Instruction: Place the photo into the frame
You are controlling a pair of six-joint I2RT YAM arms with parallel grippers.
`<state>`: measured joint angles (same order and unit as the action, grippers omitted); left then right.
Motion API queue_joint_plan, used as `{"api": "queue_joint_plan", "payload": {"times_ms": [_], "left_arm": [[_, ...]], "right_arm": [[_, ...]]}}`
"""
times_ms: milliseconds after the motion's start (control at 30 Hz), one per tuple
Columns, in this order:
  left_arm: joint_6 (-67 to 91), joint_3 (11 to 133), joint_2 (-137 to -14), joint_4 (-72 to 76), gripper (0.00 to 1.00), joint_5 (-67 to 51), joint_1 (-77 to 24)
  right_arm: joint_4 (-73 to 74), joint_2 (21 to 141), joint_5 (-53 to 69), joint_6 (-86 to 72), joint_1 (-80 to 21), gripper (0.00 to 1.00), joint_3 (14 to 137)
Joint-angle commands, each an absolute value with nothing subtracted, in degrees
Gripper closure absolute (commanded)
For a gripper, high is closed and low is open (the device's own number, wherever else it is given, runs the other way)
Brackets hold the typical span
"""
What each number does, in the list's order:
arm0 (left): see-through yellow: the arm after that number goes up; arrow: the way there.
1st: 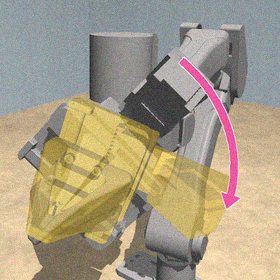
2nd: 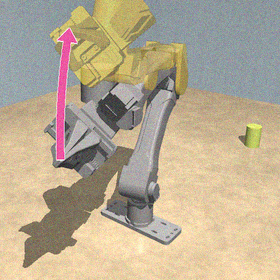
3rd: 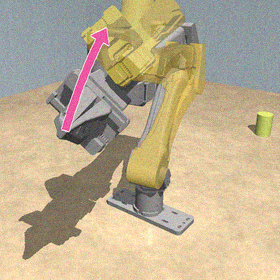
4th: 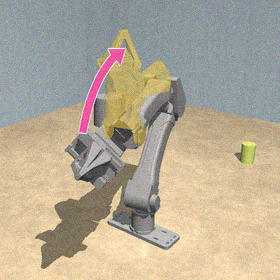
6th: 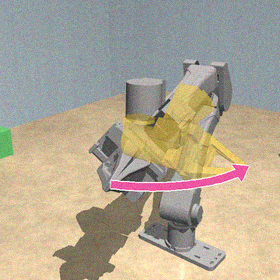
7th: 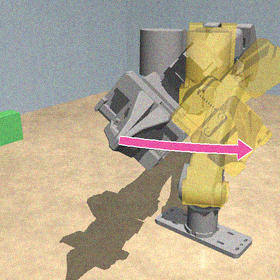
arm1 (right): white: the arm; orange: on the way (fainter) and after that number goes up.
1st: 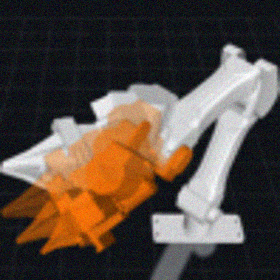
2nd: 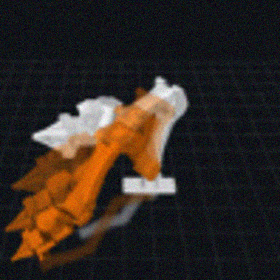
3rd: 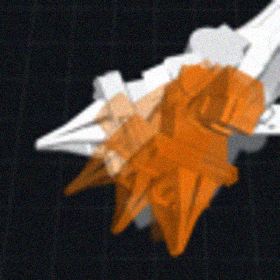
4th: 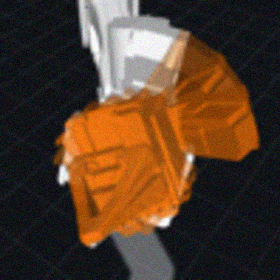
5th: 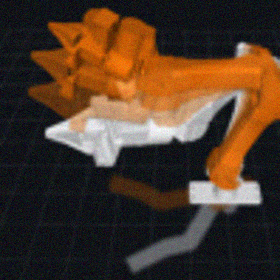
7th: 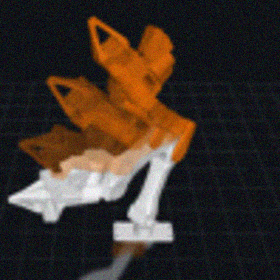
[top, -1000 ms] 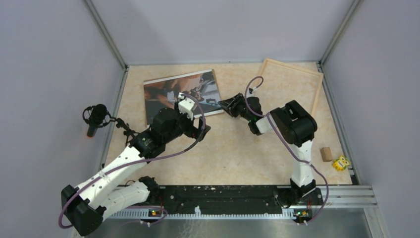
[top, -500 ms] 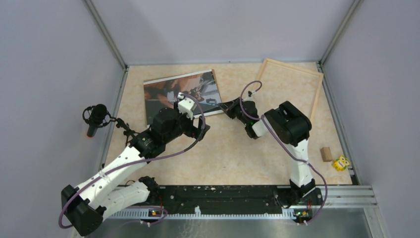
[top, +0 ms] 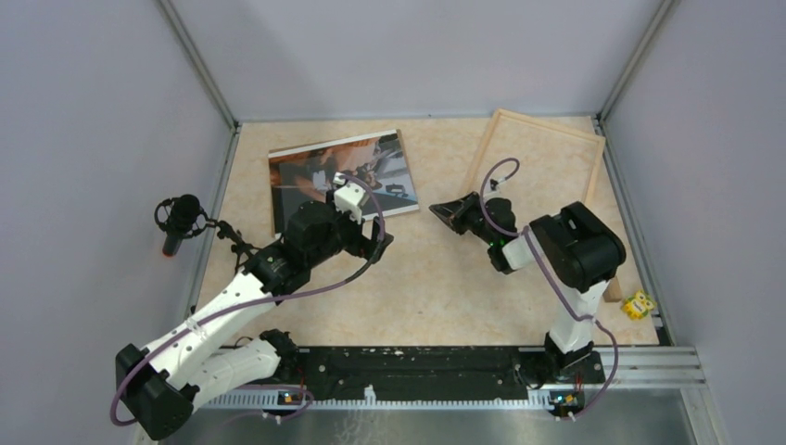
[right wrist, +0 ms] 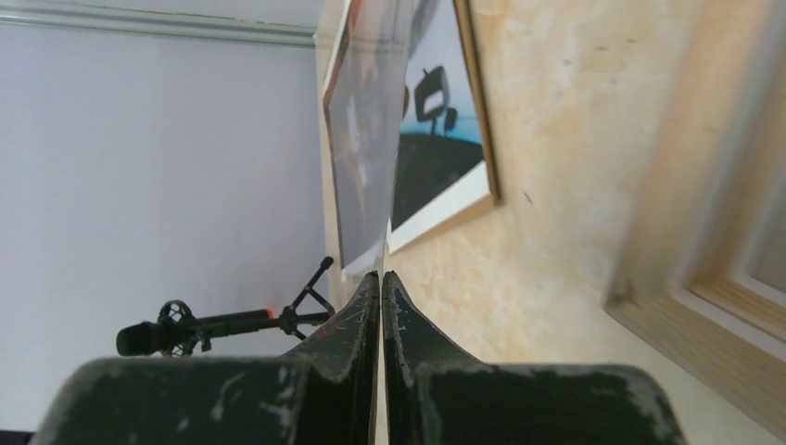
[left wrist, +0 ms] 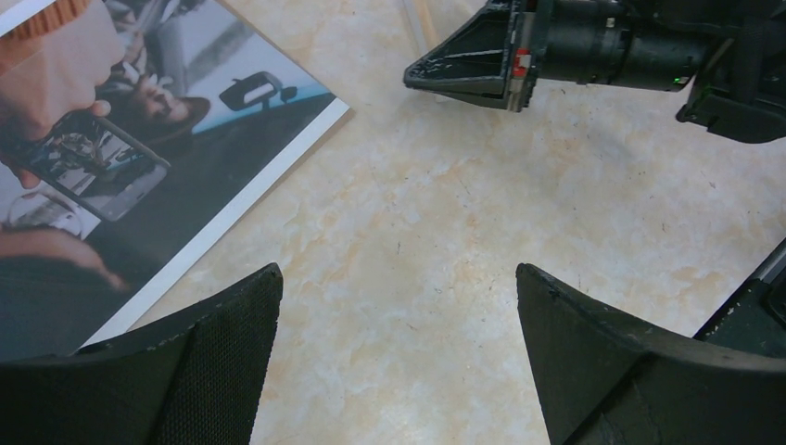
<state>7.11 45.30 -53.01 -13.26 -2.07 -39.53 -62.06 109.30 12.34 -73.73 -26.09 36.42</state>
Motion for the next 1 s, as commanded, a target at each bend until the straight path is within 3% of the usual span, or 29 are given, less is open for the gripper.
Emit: {"api": "queue_joint_plan", "payload": {"times_ms": [0, 433, 700, 967], "left_arm": [[6.8, 45.1, -53.4, -10.8, 0.02, -2.4, -39.8], [7.9, 45.3, -53.6, -10.7, 0.02, -4.1, -39.8], [8.4, 45.5, -54.2, -10.8, 0.02, -4.8, -39.7], [8.6, 45.4, -54.3, -11.1, 0.02, -4.4, -39.8]], "right_arm": [[-63.7, 102.2, 17.0, -73.0, -22.7, 1.00, 31.9], [-29.8, 85.2, 38.2, -57.5, -7.0, 1.00, 28.4], [3.3, 90.0, 46.9, -36.0, 1.4, 1.00, 41.4], [14.2, 96.8, 45.4, -25.7, 7.7, 1.00, 50.1]]}}
